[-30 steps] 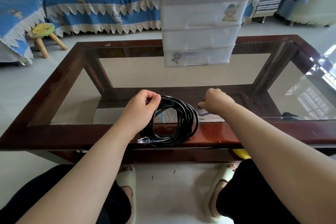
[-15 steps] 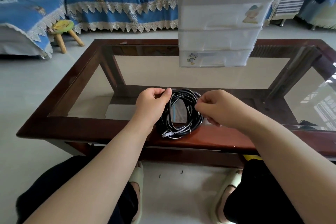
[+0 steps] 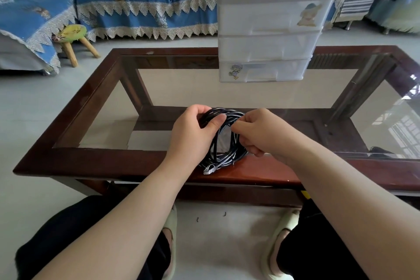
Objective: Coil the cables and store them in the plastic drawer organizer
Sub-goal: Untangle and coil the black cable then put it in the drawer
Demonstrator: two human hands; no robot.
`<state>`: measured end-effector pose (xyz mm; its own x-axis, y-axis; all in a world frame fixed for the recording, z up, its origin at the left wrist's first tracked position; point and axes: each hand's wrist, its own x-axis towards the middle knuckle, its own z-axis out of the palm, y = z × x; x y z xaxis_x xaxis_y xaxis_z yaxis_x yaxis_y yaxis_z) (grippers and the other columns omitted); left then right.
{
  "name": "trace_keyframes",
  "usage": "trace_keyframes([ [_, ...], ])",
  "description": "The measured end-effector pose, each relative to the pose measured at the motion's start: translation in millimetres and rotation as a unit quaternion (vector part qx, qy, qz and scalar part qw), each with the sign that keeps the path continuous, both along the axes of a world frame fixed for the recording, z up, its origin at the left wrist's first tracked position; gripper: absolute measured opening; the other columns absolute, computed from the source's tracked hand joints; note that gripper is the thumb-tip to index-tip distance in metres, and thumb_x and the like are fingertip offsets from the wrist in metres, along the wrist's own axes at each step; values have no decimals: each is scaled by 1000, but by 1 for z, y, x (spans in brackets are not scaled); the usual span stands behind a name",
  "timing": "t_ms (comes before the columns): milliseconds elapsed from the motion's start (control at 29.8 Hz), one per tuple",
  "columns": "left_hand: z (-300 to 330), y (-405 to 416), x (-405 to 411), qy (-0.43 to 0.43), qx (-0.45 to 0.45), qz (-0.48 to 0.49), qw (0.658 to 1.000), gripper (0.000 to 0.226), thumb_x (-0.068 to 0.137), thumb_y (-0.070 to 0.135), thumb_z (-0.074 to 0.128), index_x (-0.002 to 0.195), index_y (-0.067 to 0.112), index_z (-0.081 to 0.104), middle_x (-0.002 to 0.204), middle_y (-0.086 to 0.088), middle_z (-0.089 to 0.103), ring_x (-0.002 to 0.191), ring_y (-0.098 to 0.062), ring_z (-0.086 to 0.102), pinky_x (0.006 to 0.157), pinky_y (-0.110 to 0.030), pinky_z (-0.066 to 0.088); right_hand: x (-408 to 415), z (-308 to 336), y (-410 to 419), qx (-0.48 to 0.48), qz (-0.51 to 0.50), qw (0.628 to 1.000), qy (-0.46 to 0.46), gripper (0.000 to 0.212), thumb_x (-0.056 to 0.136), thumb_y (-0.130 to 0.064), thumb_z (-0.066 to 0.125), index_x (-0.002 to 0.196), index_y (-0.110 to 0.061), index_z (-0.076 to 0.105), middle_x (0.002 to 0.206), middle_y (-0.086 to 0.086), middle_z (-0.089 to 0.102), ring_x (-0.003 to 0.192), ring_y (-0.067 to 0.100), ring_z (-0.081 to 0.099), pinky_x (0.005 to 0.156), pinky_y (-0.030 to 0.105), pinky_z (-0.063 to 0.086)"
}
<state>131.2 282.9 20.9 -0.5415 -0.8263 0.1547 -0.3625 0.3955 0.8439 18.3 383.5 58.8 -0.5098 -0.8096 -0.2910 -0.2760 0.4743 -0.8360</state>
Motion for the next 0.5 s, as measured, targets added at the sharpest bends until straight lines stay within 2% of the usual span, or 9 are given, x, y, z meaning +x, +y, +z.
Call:
trace_keyframes([
  [67, -1, 3, 1, 6, -19, -15, 1000, 33, 83, 42, 69, 106, 20, 59, 97, 13, 64, 89, 0, 59, 70, -5, 43, 3, -1, -2, -8, -15, 1000, -12, 29, 90, -19, 51, 63, -10, 47, 39, -1, 43, 34, 17, 36, 40, 20, 30],
  [201, -3, 5, 0, 18, -35, -27, 999, 27, 83, 39, 71, 102, 24, 60, 96, 11, 66, 90, -1, 61, 75, -14, 47, 9, -1, -3, -19, -19, 1000, 11, 38, 92, -16, 48, 55, -10, 47, 38, 1, 46, 30, 16, 40, 35, 18, 33],
  [268, 0, 4, 1, 27, -10, -30, 999, 22, 83, 36, 72, 99, 26, 61, 98, 9, 67, 89, 2, 61, 73, -8, 45, 13, -1, -2, -32, -20, 999, 36, 35, 93, -16, 46, 60, -7, 52, 39, 1, 50, 32, 16, 44, 35, 19, 39],
  [335, 1, 3, 1, 41, 45, -43, 997, 16, 84, 33, 71, 97, 28, 62, 96, 11, 67, 86, 9, 61, 73, -6, 44, 18, -4, -2, -53, -24, 995, 75, 23, 94, -18, 45, 77, -6, 55, 44, 4, 57, 35, 16, 50, 41, 23, 45],
  [369, 2, 3, 2, 48, 74, -51, 995, 13, 86, 32, 69, 96, 30, 62, 94, 12, 67, 85, 9, 61, 76, -10, 46, 20, -6, -2, -65, -29, 993, 93, 16, 95, -20, 45, 85, -9, 52, 47, 4, 61, 36, 13, 51, 45, 24, 45],
  [436, 1, 2, 2, 52, 104, -67, 991, 8, 89, 31, 65, 94, 34, 60, 95, 9, 69, 88, -1, 65, 85, -28, 52, 22, -10, -2, -78, -30, 989, 124, 10, 96, -24, 45, 92, -15, 45, 50, 4, 64, 36, 5, 50, 48, 24, 41],
  [503, 0, 3, 2, 36, 87, -88, 992, 6, 94, 31, 58, 98, 34, 59, 101, 8, 69, 95, -6, 65, 90, -34, 51, 22, -12, -2, -88, -26, 986, 138, 10, 97, -25, 46, 94, -17, 42, 53, 4, 64, 37, 4, 50, 44, 22, 40],
])
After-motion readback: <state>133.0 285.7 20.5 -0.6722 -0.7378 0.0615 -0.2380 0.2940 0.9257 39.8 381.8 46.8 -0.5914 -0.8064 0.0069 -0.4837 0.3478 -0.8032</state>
